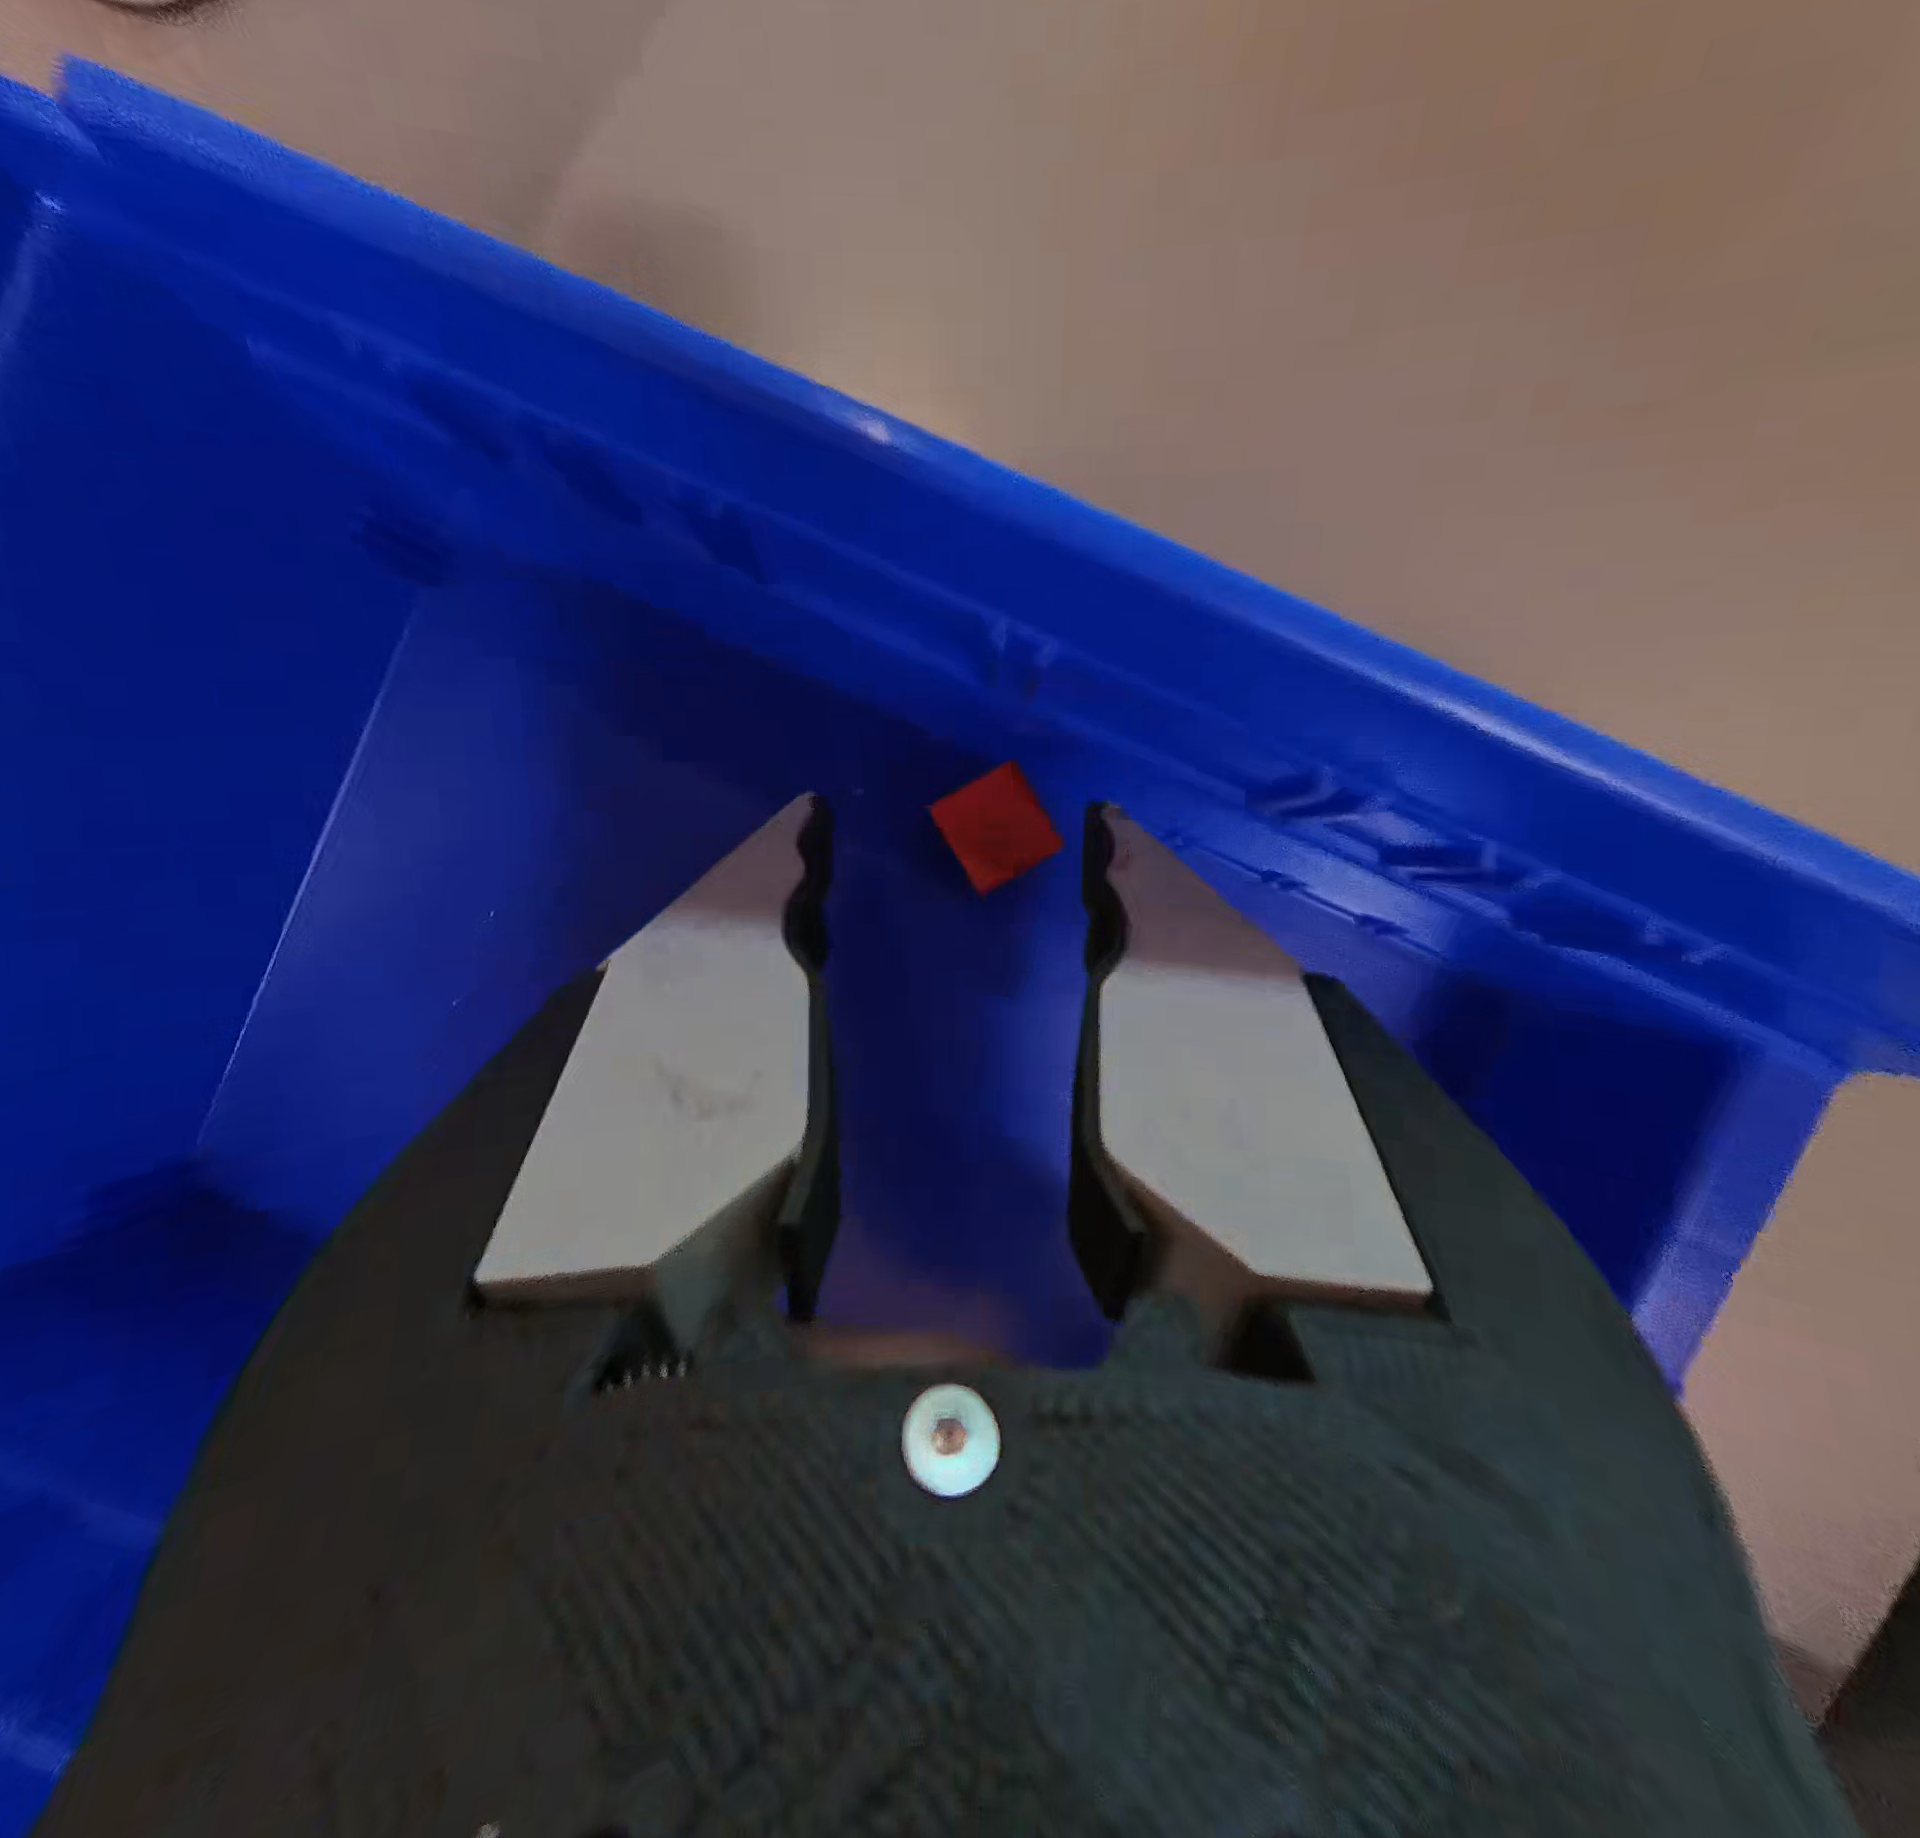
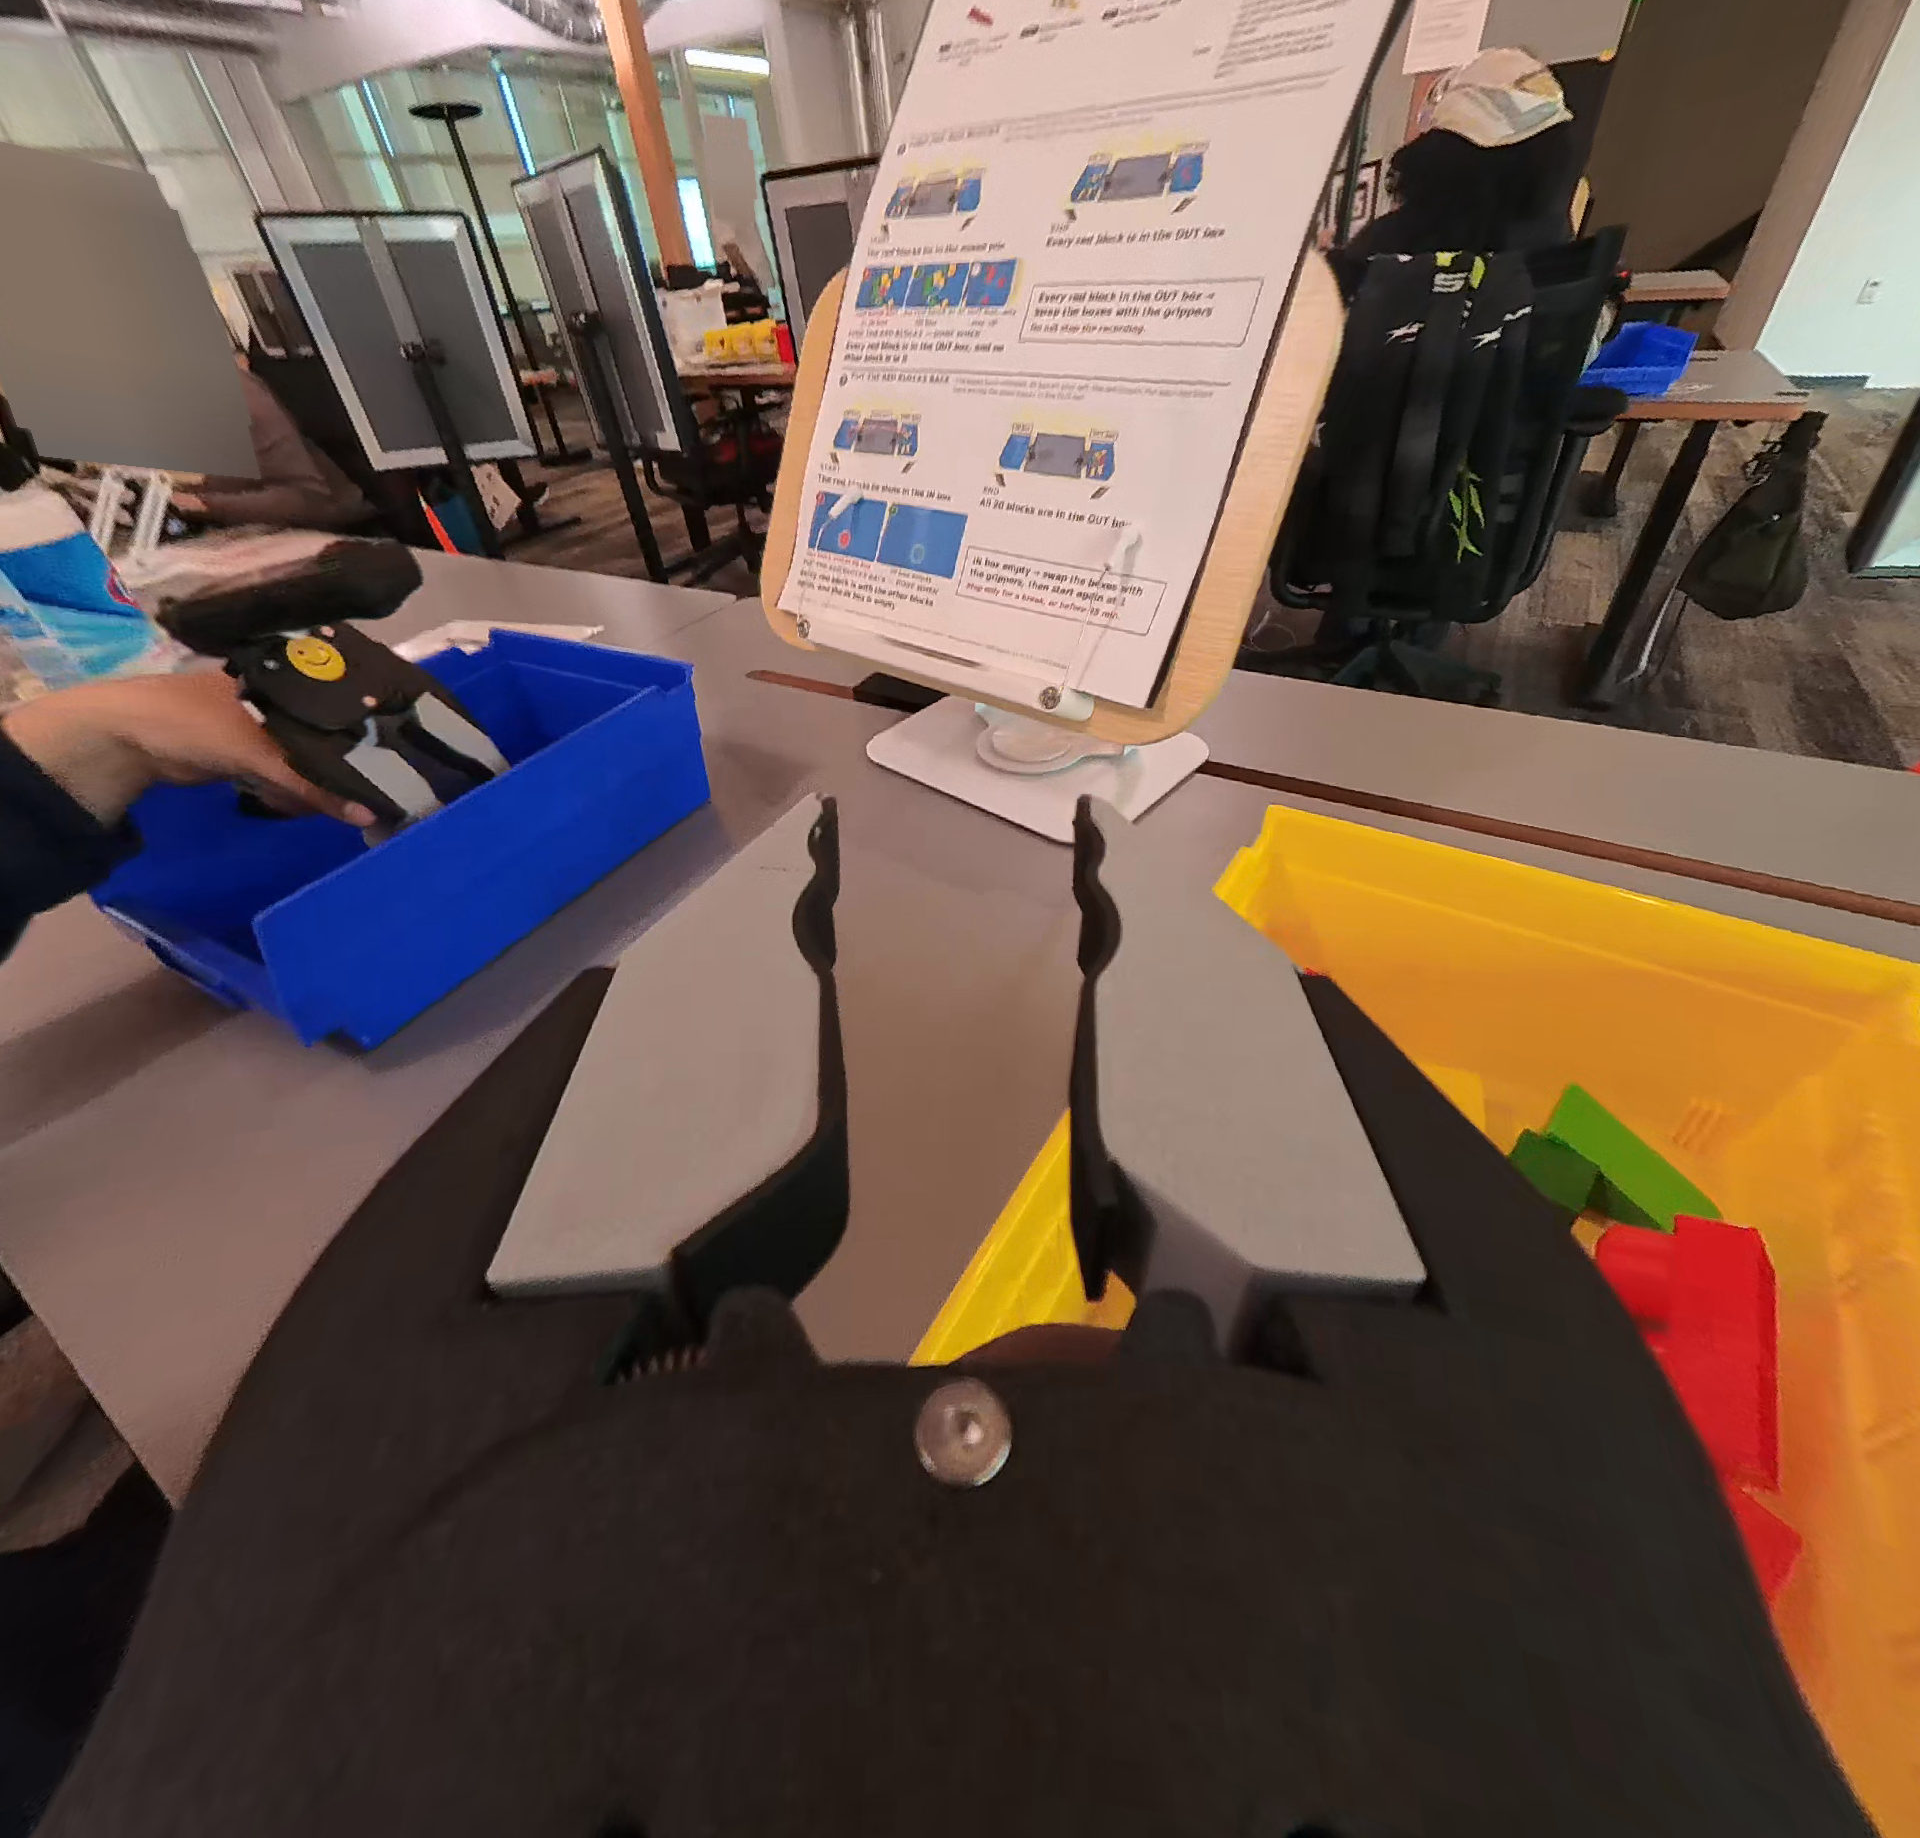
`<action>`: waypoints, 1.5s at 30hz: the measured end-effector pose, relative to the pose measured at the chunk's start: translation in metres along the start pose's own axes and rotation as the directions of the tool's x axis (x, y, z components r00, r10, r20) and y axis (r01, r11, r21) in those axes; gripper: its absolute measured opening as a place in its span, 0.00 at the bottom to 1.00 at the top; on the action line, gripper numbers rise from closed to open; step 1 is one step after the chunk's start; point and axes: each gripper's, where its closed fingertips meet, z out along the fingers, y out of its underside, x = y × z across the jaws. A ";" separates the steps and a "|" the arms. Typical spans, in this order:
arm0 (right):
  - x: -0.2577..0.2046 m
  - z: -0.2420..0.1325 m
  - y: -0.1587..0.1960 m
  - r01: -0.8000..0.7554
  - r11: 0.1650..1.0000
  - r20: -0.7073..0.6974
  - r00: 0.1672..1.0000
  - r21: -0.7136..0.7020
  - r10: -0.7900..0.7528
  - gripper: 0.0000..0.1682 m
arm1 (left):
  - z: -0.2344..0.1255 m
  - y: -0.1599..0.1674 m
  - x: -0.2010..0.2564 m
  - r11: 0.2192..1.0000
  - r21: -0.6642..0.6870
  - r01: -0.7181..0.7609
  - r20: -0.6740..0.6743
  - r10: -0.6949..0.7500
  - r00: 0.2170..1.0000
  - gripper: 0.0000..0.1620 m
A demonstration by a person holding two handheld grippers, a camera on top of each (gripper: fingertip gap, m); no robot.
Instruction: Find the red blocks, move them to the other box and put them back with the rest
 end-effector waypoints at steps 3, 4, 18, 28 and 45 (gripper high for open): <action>-0.003 0.002 0.005 0.033 0.999 -0.004 0.999 -0.029 -0.034 0.26 | 0.014 0.010 0.002 0.997 -0.067 0.024 -0.022 -0.026 0.999 0.26; -0.002 0.002 0.006 0.038 0.999 -0.005 0.999 -0.031 -0.038 0.26 | 0.018 0.014 0.003 0.996 -0.085 0.030 -0.024 -0.032 0.999 0.25; -0.095 -0.007 -0.010 -0.088 0.996 0.397 0.914 -0.001 0.081 0.29 | -0.121 -0.101 0.050 0.816 0.383 -0.433 0.635 0.108 0.765 0.12; -0.194 0.025 0.026 -0.156 0.970 0.627 0.740 -0.189 0.241 0.27 | -0.109 -0.190 0.225 0.448 0.343 -0.826 0.743 0.409 0.530 0.12; -0.022 -0.029 -0.031 -0.077 0.986 0.091 0.994 0.150 0.064 0.11 | -0.088 -0.131 0.194 0.645 0.496 -0.581 0.612 0.216 0.761 0.14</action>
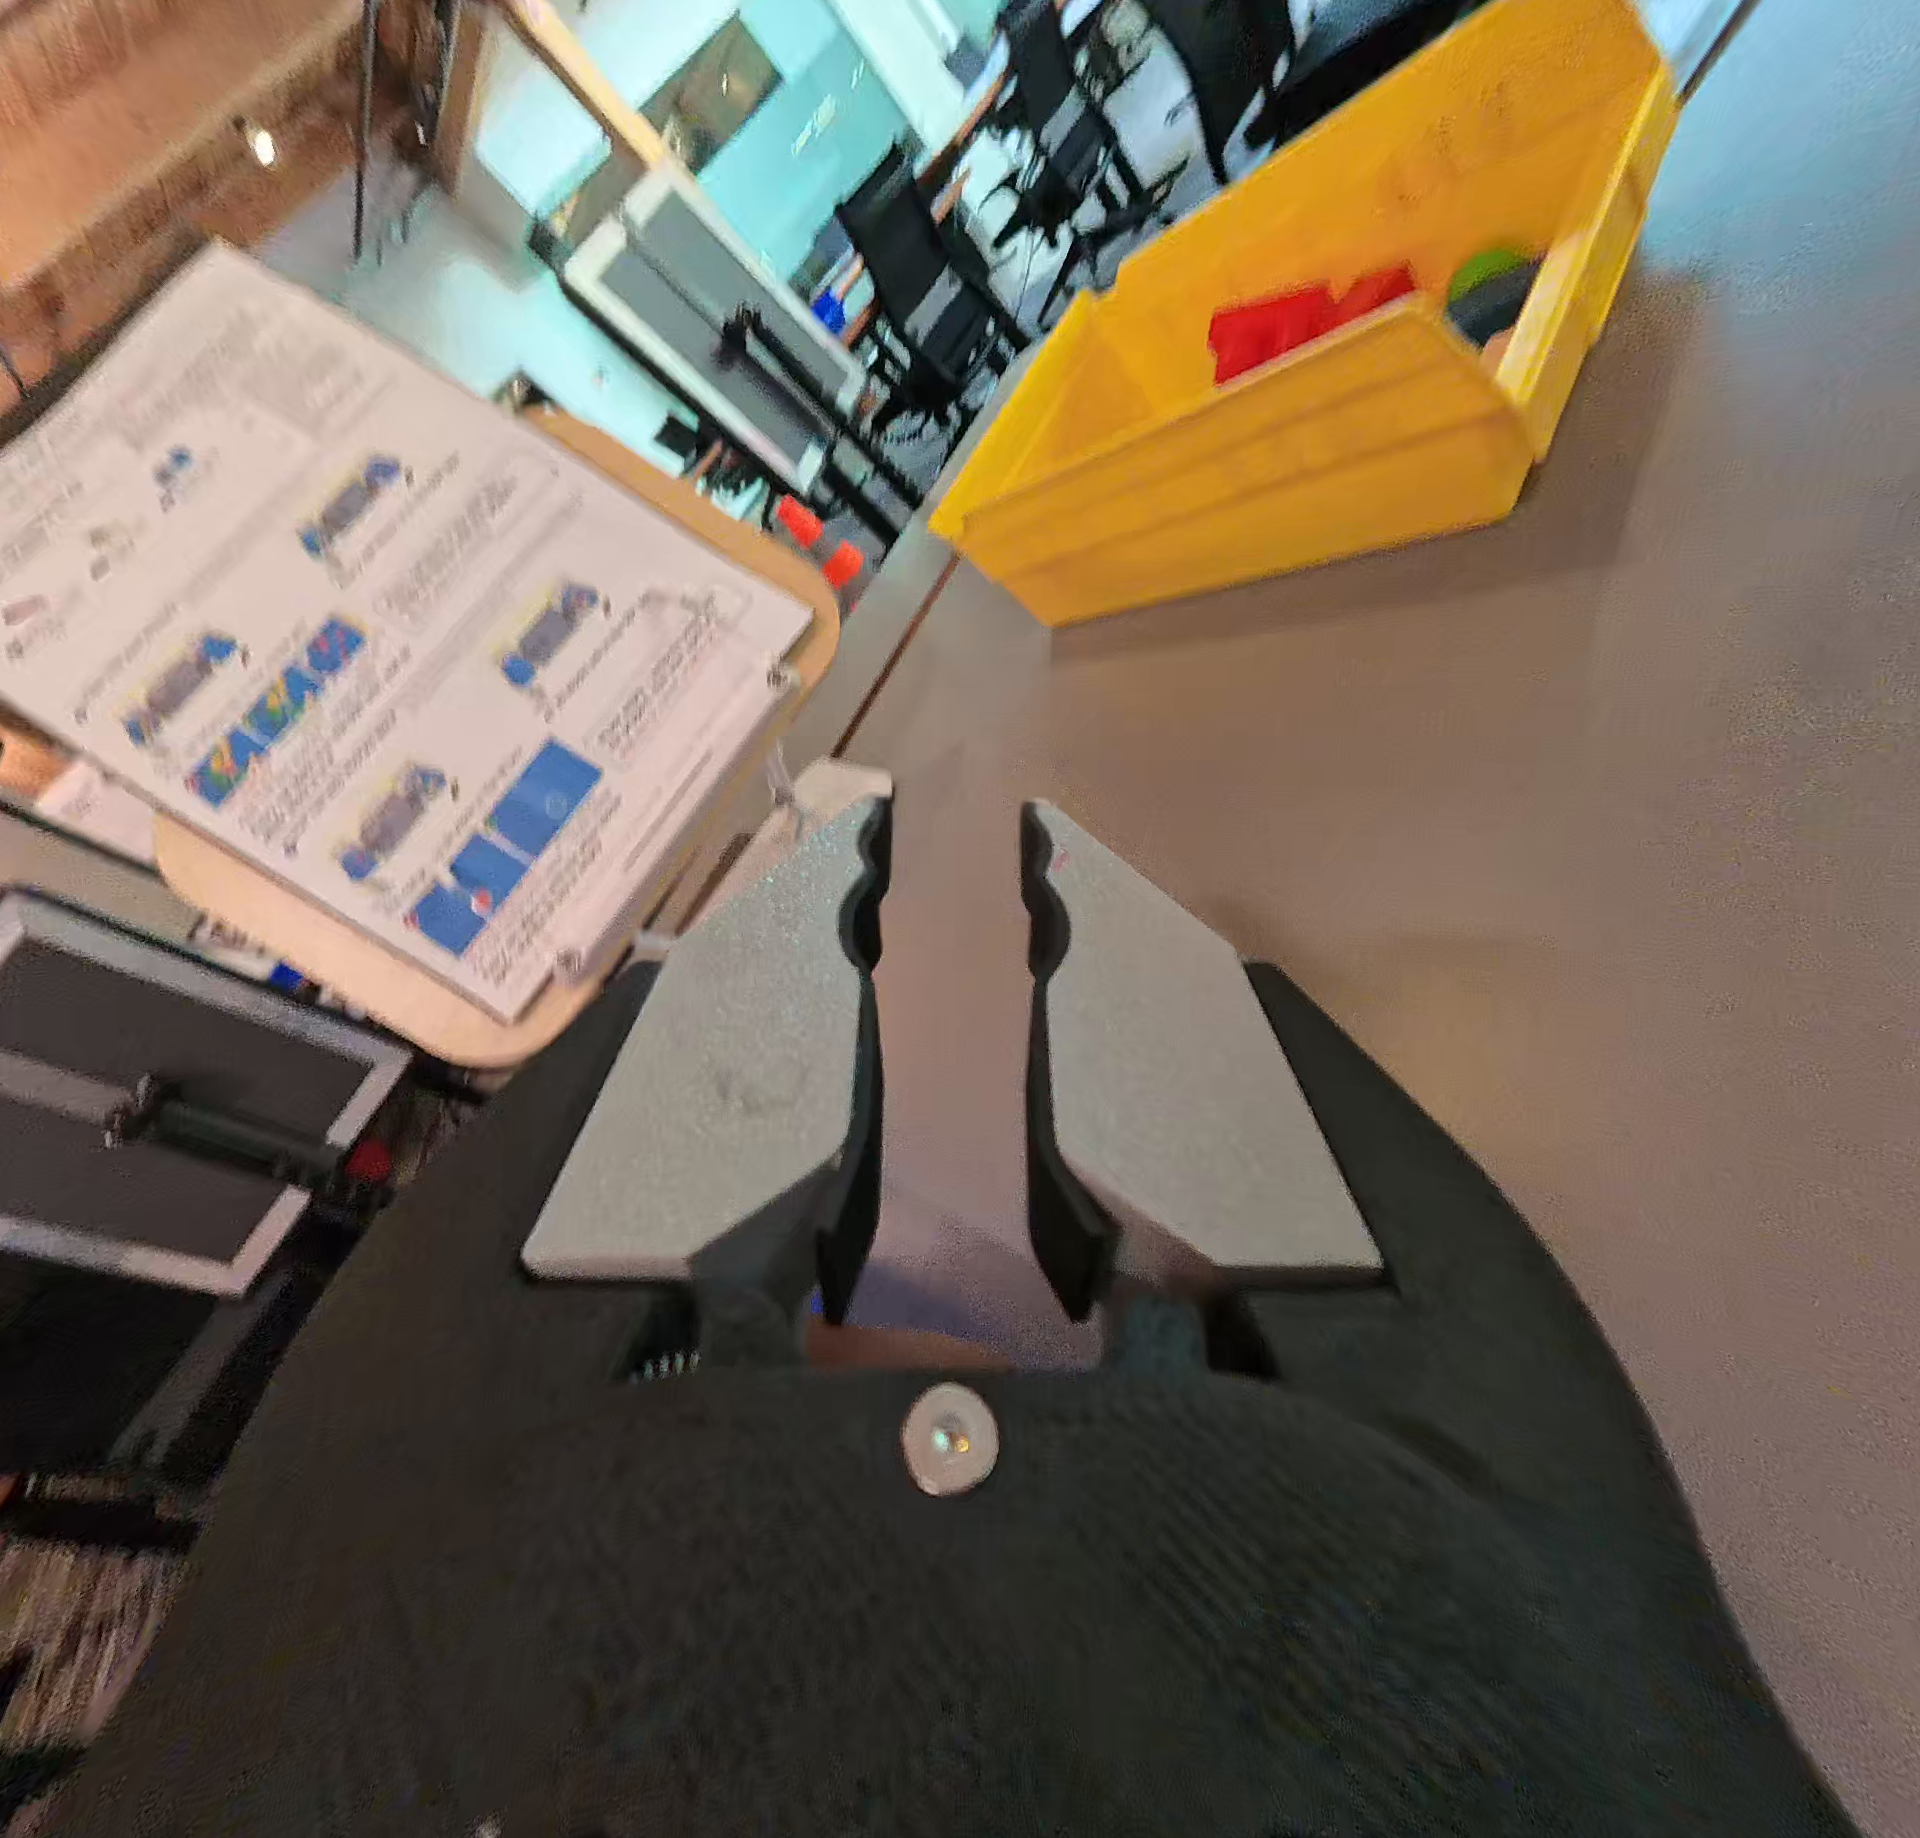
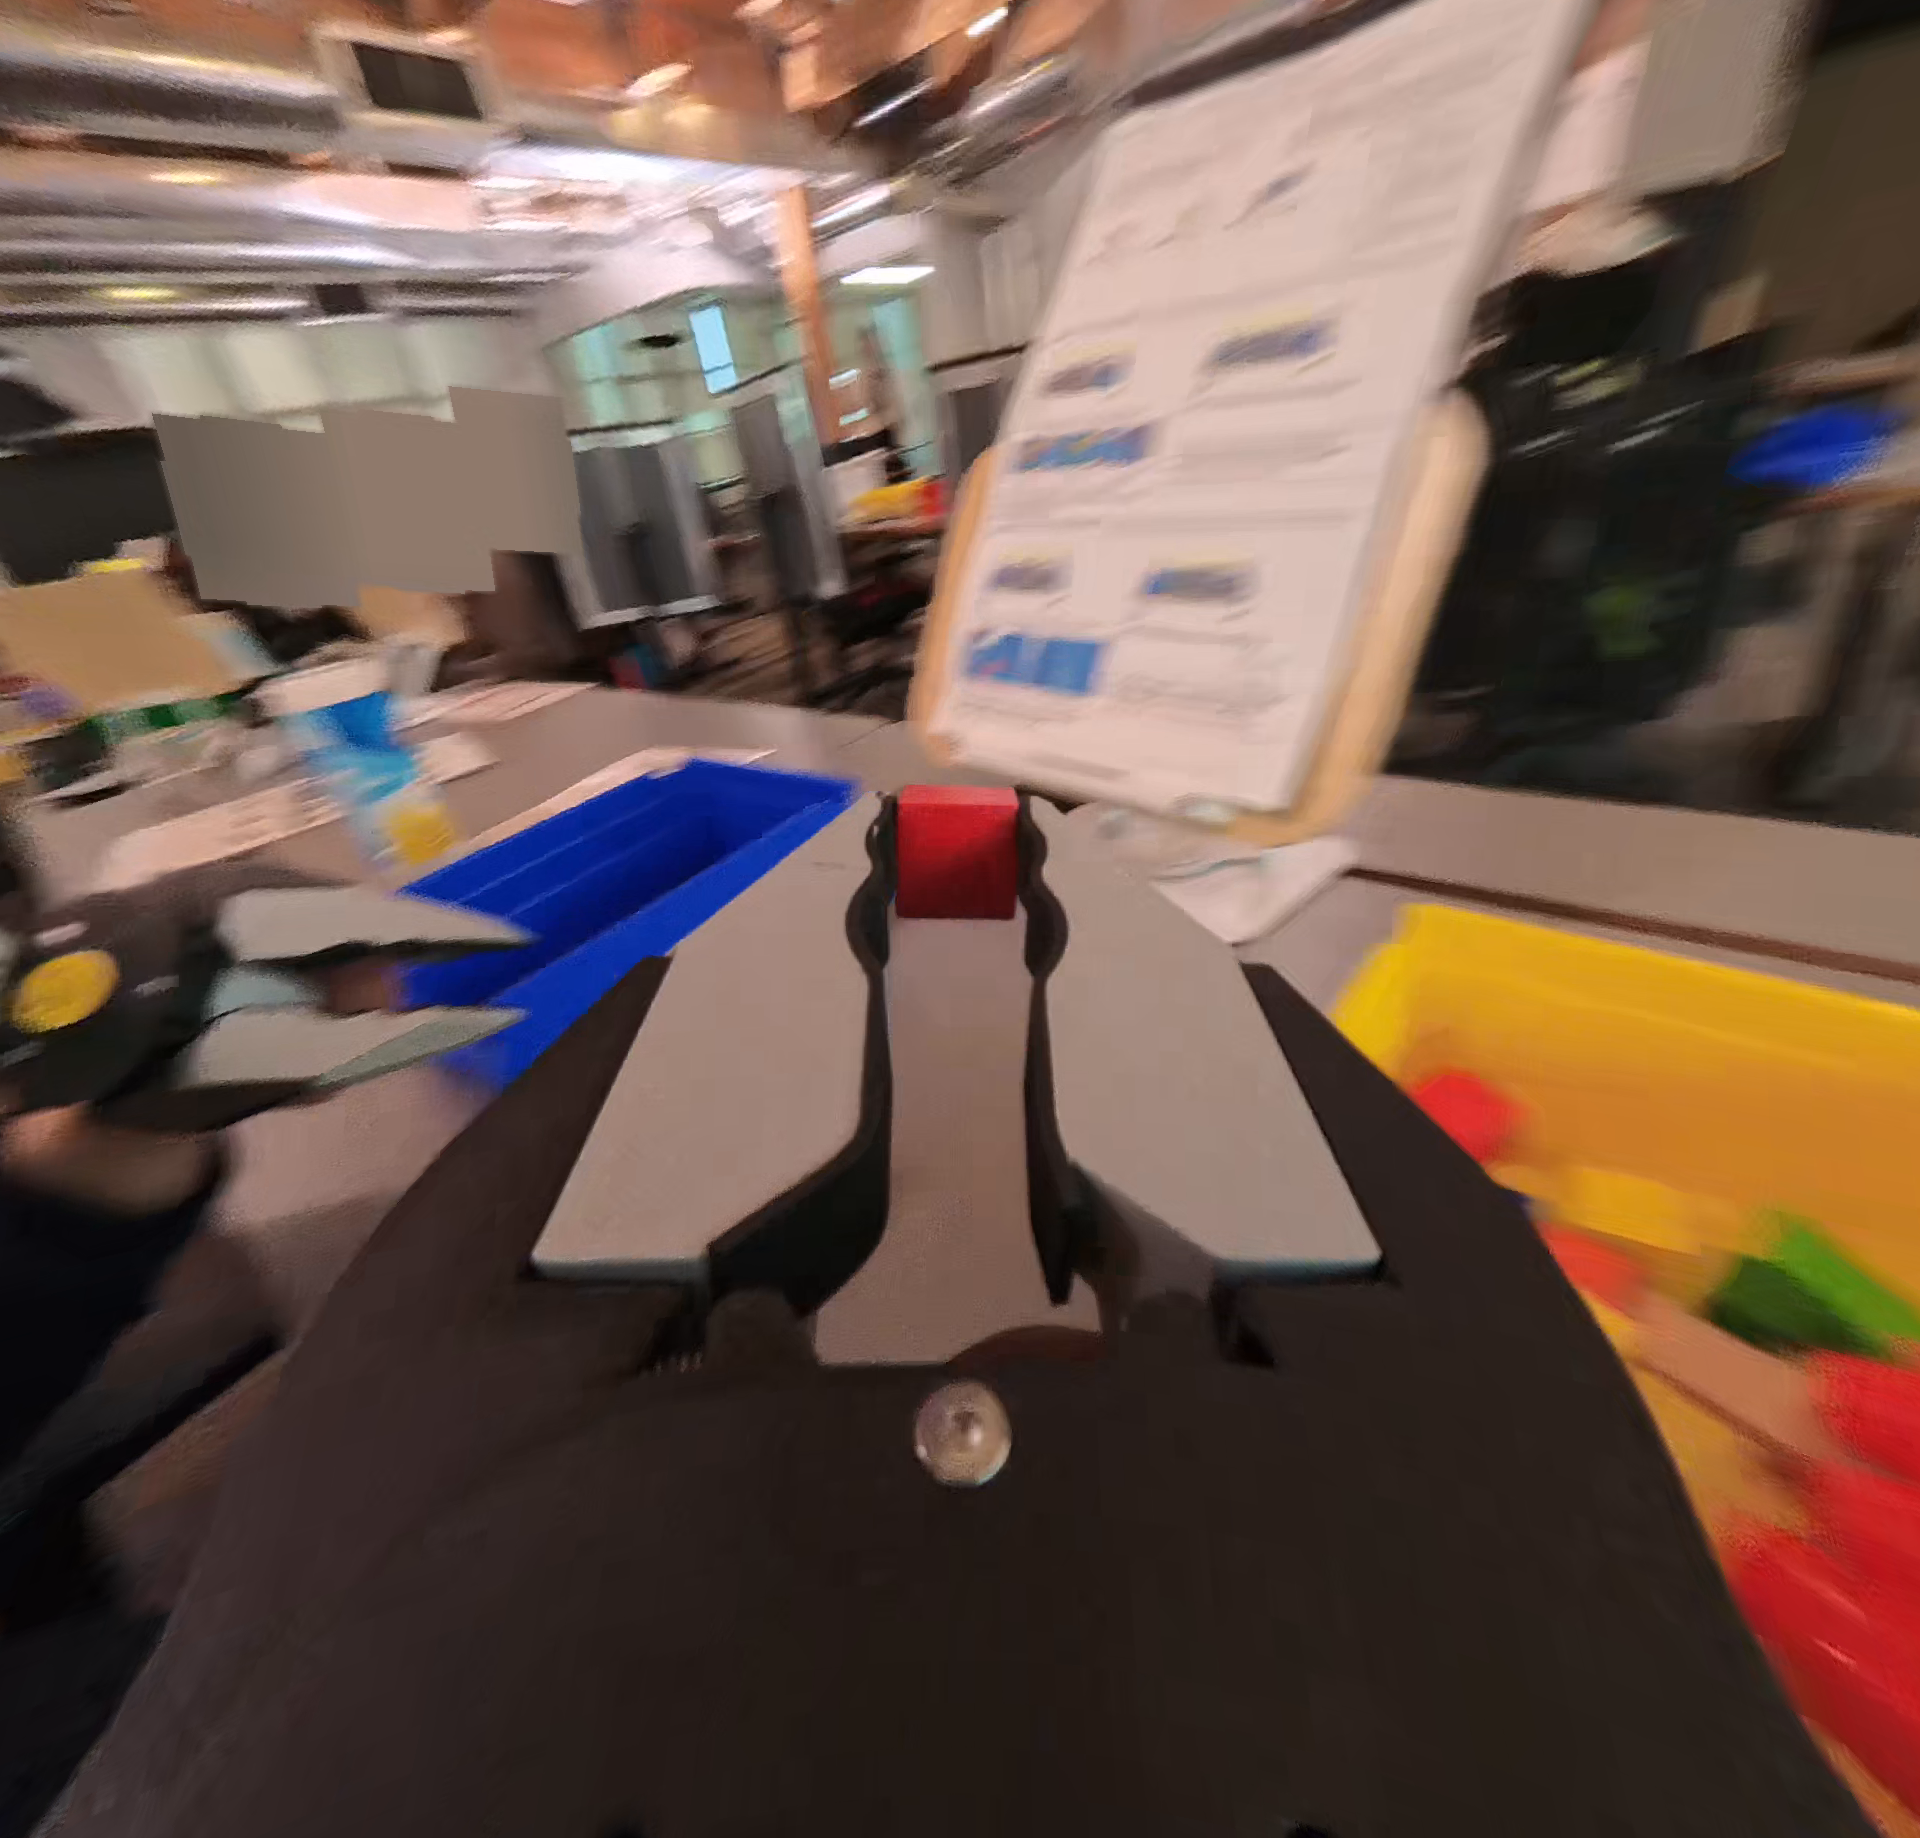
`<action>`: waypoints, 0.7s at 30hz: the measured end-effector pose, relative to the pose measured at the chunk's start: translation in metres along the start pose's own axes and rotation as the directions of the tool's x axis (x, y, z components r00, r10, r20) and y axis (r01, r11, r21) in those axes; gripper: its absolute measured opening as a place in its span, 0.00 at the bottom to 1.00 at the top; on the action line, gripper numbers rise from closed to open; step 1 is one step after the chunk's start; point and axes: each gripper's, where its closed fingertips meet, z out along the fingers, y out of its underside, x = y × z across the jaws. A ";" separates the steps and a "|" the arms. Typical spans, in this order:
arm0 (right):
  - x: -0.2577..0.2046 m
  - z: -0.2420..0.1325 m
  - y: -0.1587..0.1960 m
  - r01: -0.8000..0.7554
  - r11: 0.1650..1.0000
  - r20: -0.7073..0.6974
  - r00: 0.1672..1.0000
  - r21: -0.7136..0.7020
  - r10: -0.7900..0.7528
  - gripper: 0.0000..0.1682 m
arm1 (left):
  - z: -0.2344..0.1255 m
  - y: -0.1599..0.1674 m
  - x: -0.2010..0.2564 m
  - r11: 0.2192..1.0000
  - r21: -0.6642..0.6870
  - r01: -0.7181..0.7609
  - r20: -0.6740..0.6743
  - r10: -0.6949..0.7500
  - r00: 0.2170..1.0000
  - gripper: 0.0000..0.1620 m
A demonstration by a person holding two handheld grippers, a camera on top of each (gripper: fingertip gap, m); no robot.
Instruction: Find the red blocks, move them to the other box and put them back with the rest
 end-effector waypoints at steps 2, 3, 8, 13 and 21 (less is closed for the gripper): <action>0.042 -0.025 -0.007 0.061 0.998 -0.183 0.981 -0.006 -0.061 0.11 | -0.010 0.029 -0.001 0.996 -0.081 0.029 0.015 -0.027 1.000 0.15; 0.059 -0.033 -0.003 0.063 0.997 -0.238 0.969 -0.044 -0.071 0.11 | -0.014 0.043 -0.003 0.992 -0.118 0.048 0.027 -0.045 0.999 0.15; 0.083 -0.024 0.061 -0.073 0.941 -0.203 0.979 -0.332 0.004 0.27 | -0.022 0.092 -0.017 0.947 -0.285 0.150 0.082 -0.132 0.988 0.24; 0.103 -0.020 0.059 -0.035 0.951 -0.314 0.947 -0.307 -0.066 0.21 | -0.026 0.111 -0.029 0.914 -0.314 0.256 0.131 -0.225 0.965 0.29; 0.090 -0.022 0.096 -0.027 0.888 -0.221 0.972 -0.459 -0.085 0.33 | -0.030 0.145 -0.014 0.851 -0.372 0.372 0.181 -0.327 0.928 0.36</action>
